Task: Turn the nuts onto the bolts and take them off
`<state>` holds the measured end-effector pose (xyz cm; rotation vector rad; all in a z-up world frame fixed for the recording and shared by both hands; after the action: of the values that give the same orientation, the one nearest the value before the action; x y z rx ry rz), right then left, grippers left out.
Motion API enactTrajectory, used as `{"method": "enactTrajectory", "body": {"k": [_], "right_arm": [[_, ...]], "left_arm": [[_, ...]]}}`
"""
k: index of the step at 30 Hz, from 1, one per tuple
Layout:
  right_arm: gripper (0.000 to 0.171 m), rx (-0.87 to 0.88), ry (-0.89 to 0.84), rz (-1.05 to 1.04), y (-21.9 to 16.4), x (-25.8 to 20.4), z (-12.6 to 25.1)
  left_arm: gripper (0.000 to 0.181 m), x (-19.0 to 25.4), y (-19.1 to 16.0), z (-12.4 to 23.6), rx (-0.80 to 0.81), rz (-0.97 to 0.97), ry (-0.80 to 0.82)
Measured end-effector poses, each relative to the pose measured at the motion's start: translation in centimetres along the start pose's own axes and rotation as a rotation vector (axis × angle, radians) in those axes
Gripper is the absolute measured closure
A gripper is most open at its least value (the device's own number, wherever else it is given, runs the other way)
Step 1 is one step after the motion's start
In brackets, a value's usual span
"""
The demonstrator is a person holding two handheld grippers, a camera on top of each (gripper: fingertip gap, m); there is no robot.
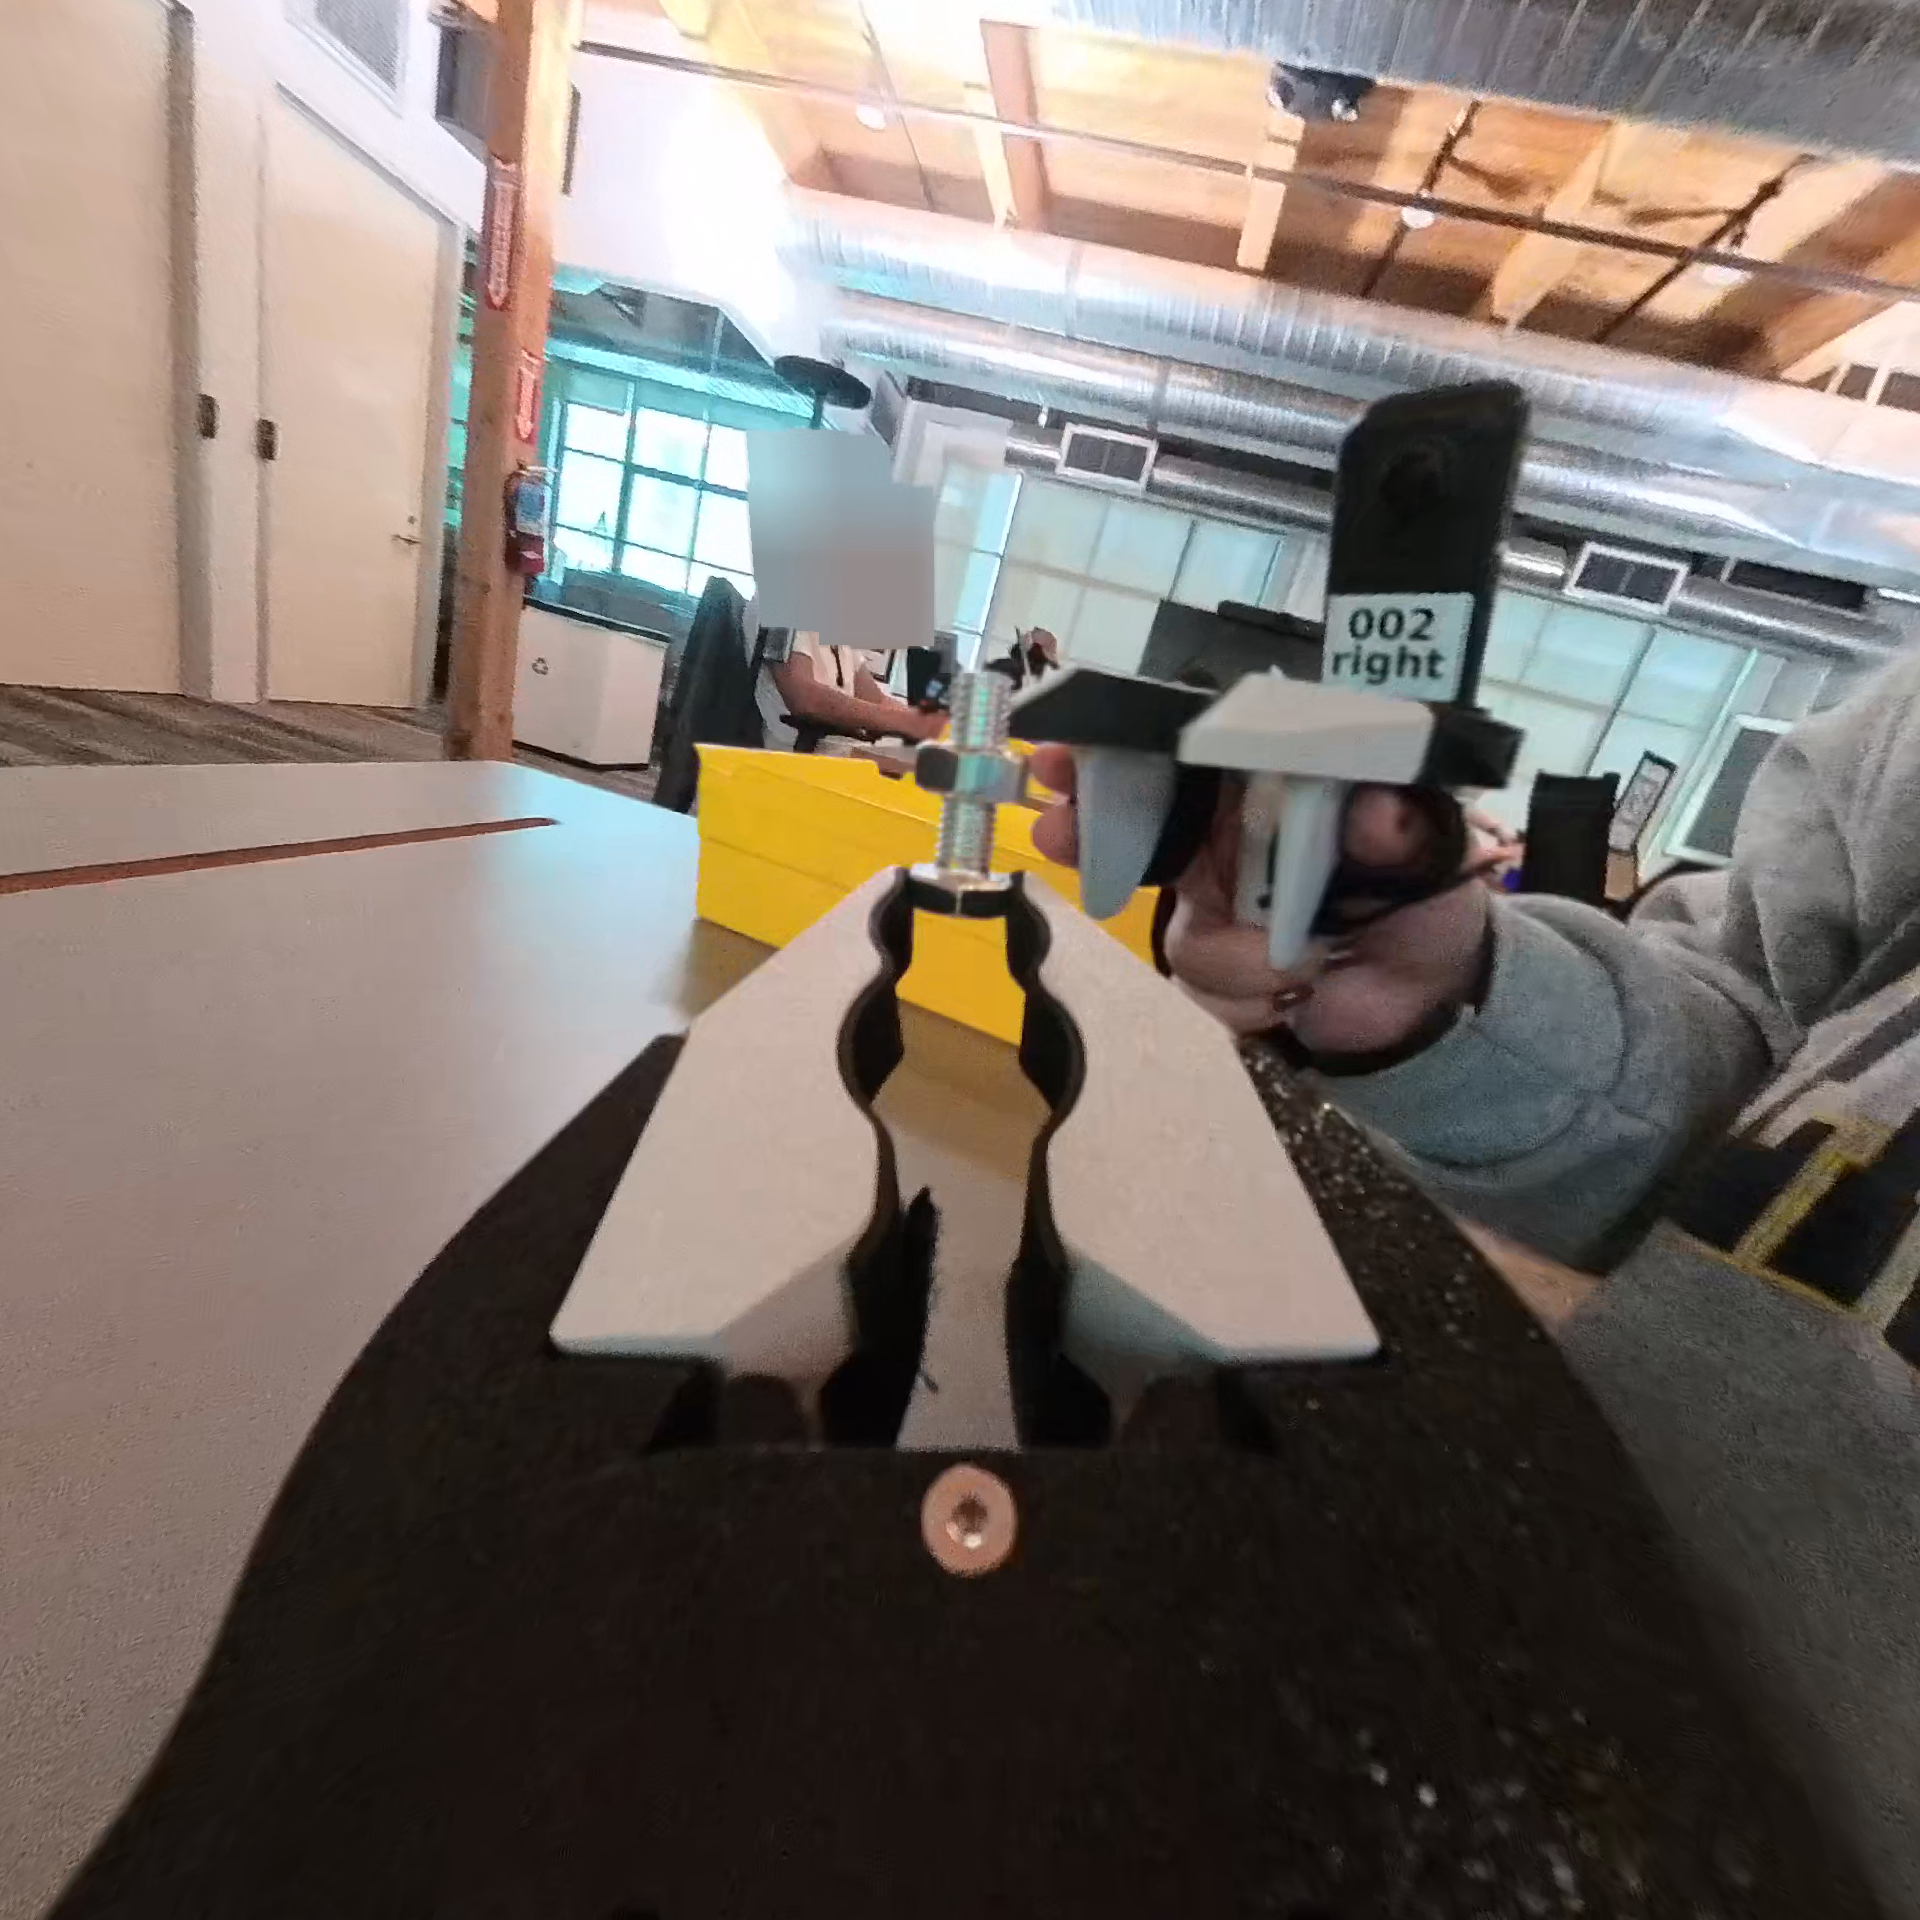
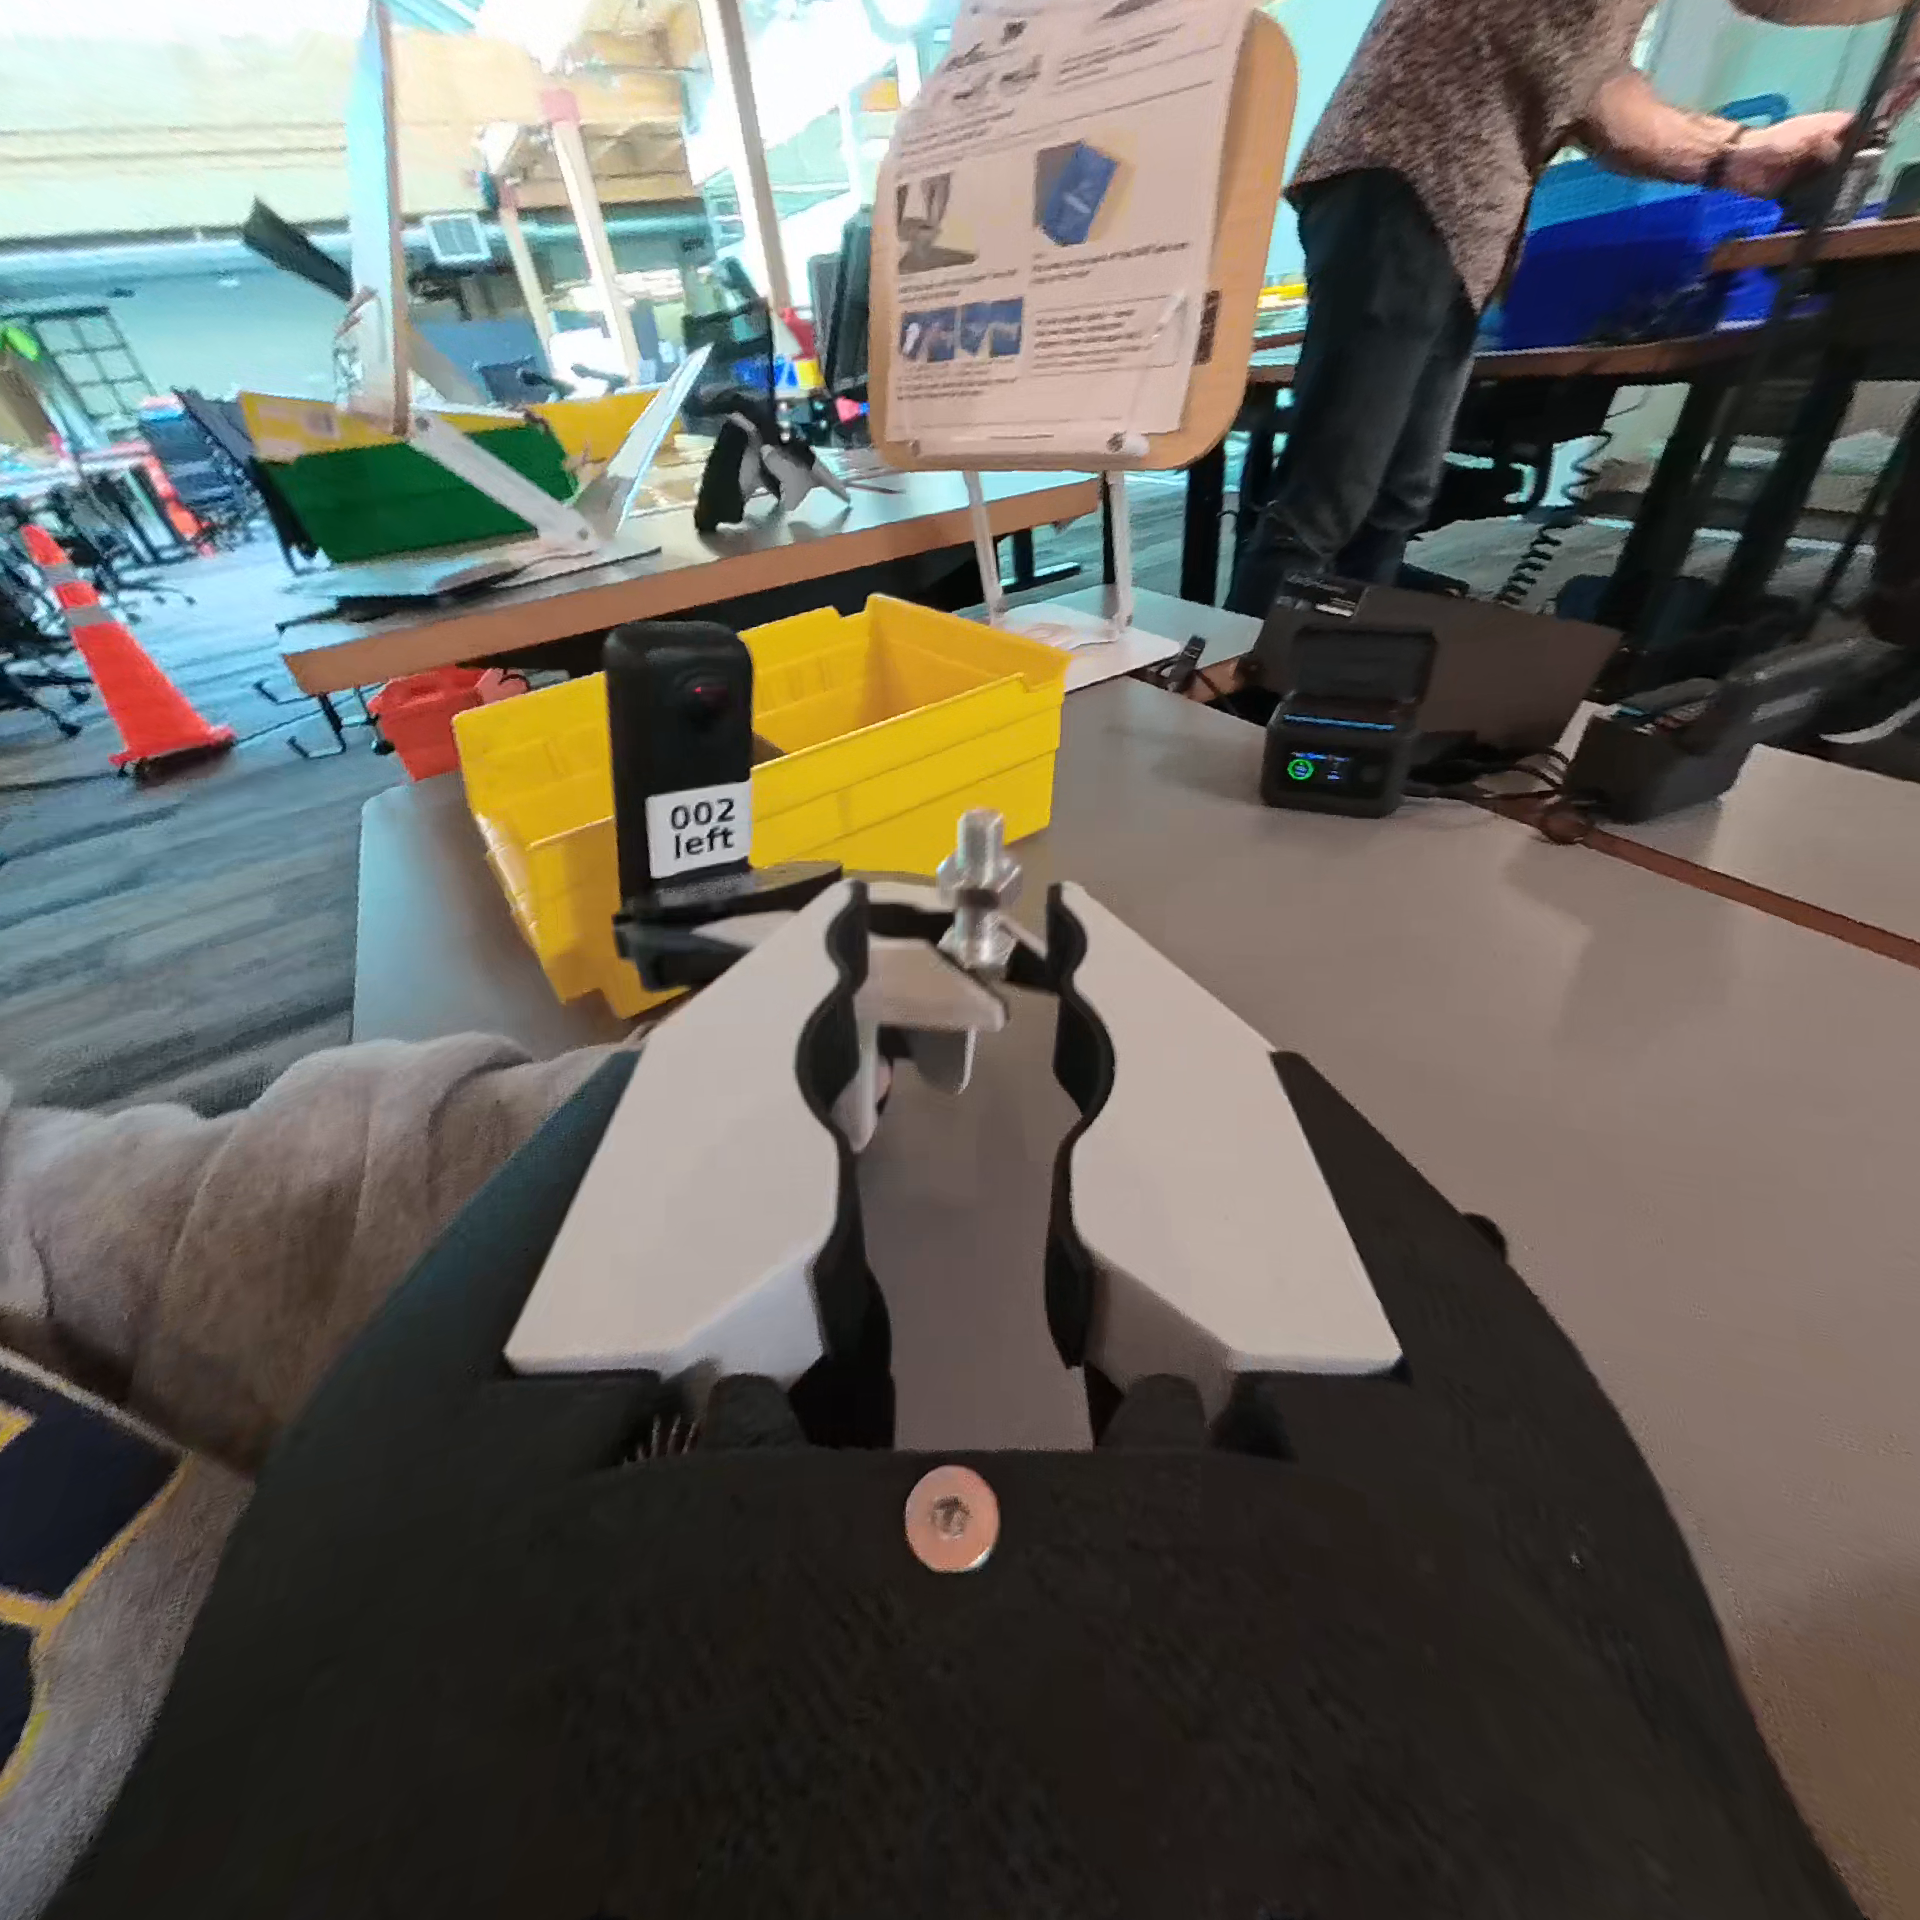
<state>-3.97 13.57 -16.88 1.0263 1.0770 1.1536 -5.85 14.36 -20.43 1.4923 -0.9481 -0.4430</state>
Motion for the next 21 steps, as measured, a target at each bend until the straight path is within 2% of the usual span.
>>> {"method": "enactTrajectory", "body": {"k": [4, 6, 10, 11, 13, 14, 16, 18, 19, 21], "right_arm": [[0.145, -0.031, 0.016, -0.006, -0.4, 0.0, -0.6], [0.162, -0.042, 0.026, 0.008, -0.6, -0.1, -0.7], [0.163, -0.066, 0.016, 0.042, -0.4, -0.2, 0.1], [0.164, -0.068, -0.023, 0.074, 0.0, 0.3, 0.7], [0.164, -0.080, -0.175, 0.160, 1.4, 2.9, 3.4], [0.164, -0.114, -0.279, 0.196, 2.0, 5.0, 5.3], [0.164, -0.302, -0.517, 0.211, 1.7, 10.2, 10.3], [0.164, -0.613, -0.733, 0.098, -1.2, 15.1, 16.7], [0.164, -0.775, -0.805, 0.010, -3.3, 16.8, 19.9], [0.163, -1.050, -0.837, -0.199, -8.2, 18.6, 24.8]], "left_arm": [[0.166, 1.6, -0.8, -0.7, -0.052, -0.053, -0.064], [0.166, 2.0, -1.1, -1.0, -0.074, -0.073, -0.078], [0.166, 2.4, -1.0, -1.2, -0.060, -0.109, -0.077], [0.163, 2.6, -1.0, -1.7, -0.058, -0.134, -0.062], [0.140, 1.5, -0.8, -1.6, -0.054, -0.156, 0.030], [0.134, 0.5, -0.6, -1.3, -0.051, -0.161, 0.090], [0.128, -1.0, -0.2, -0.8, -0.030, -0.187, 0.214], [0.113, -2.4, 0.2, -0.3, -0.006, -0.219, 0.339], [0.107, -3.0, 0.3, -0.1, -0.001, -0.227, 0.390], [0.095, -3.8, 0.1, 0.2, -0.001, -0.222, 0.453]]}}
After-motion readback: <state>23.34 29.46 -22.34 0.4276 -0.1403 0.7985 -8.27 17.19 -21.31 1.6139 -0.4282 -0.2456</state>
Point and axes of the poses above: each gripper's, where its closed fingertips meet, z back along the fingers, y out of its top, x = y × z across the jaws, the point moved 1 cm from there along z, back along the fingers, and after that the axes turned 6 degrees about -x, right-handed, at the moved point
